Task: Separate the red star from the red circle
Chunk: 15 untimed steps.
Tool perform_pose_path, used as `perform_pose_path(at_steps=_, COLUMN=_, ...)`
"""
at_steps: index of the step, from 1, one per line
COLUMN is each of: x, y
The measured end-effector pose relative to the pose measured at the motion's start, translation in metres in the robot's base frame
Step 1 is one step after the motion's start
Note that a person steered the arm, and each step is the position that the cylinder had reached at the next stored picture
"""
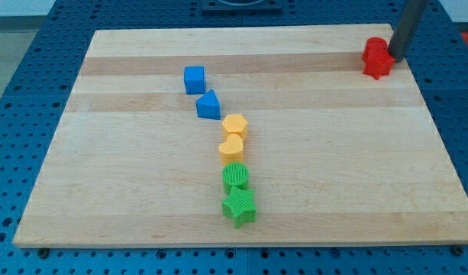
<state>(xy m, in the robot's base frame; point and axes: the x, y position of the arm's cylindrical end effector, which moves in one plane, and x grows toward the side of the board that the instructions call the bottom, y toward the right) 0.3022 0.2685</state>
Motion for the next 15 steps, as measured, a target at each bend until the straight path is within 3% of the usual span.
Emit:
perform_pose_path(at_steps=2, x=0.046, y=-0.034)
perform_pose_path(at_steps=5, x=0.079, y=-0.114)
perform_pose_path(at_steps=6, x=0.106, y=-0.116)
perform_pose_path(at_steps=7, x=0.119, y=-0.052)
perform_pose_path(at_steps=8, x=0.094, y=0.014)
perform_pose_path(at_steps=9, x=0.058, y=0.018)
perform_pose_path(at_steps=10, x=0.039, y=0.014)
perform_pose_path(at_steps=15, x=0.034, y=-0.058)
